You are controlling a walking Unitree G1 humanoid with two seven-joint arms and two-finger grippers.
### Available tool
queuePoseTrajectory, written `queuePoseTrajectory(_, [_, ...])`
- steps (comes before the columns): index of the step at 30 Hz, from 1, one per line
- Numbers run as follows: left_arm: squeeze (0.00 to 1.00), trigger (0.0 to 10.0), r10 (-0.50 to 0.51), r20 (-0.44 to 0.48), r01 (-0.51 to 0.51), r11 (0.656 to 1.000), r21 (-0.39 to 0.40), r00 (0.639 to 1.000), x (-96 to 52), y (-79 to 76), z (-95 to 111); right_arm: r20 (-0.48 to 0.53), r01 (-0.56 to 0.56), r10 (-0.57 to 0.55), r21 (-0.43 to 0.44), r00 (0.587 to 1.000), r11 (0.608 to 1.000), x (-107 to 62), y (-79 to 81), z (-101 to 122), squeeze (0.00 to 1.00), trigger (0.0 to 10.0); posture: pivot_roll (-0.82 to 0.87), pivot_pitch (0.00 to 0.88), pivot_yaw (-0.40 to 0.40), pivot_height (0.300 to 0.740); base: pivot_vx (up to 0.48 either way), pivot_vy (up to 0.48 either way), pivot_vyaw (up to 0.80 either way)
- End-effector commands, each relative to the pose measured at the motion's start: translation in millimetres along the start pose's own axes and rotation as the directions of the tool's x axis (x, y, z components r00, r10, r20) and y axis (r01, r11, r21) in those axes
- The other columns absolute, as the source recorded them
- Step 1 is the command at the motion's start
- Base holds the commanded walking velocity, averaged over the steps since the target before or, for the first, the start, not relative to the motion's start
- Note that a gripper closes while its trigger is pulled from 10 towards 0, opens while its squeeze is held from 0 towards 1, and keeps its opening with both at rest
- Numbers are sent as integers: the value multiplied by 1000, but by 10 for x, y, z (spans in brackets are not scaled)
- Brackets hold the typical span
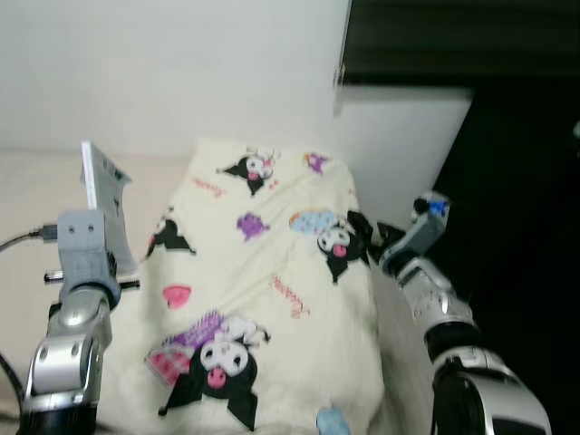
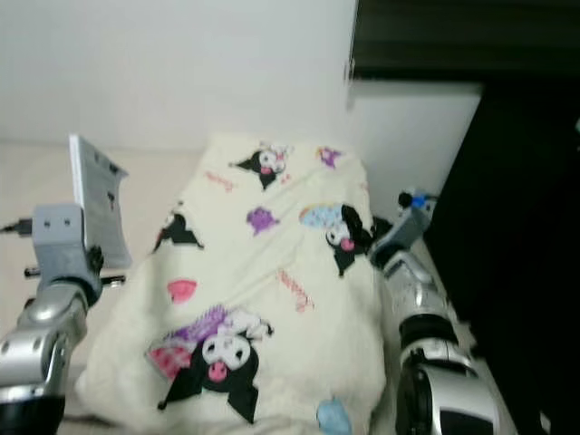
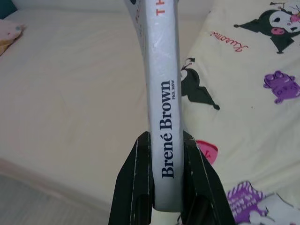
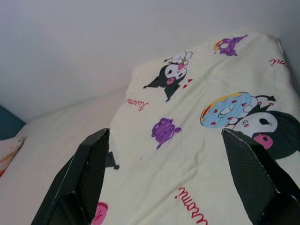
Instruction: Clean up the room
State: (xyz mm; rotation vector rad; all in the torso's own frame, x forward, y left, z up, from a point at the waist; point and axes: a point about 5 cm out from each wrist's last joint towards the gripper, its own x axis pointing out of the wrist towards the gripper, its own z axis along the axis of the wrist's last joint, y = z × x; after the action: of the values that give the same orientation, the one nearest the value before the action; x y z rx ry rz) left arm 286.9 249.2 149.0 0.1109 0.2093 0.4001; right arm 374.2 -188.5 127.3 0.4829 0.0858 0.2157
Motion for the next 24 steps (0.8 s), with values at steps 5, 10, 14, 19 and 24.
queuePoseTrajectory(5, [0,10000,-22,-58,25,999,40,998,4,-68,-237,-24,19,-19,-20,1000,1000,-52,-44,-132,0,10000,-56,0,-36,740,0,0,0])
queuePoseTrajectory(10, [0,10000,-77,-145,76,997,-8,986,-8,-119,-483,-52,-17,15,-34,999,999,-82,-13,-228,0,10000,-57,0,-38,740,0,0,159])
queuePoseTrajectory(14, [0,10000,-176,-144,151,974,-167,974,-55,-256,-587,-49,-86,84,-41,995,996,-77,82,-268,0,10000,-63,0,-39,740,0,0,794])
queuePoseTrajectory(19, [0,10000,-230,10,219,912,-346,973,-62,-385,-389,-57,-199,199,2,978,980,-54,247,-311,0,10000,-65,0,-42,740,0,0,794])
queuePoseTrajectory(24, [0,10000,-250,89,263,847,-461,964,-71,-405,-286,-69,-272,274,28,959,962,-52,373,-376,0,10000,-68,0,-43,740,0,0,794])
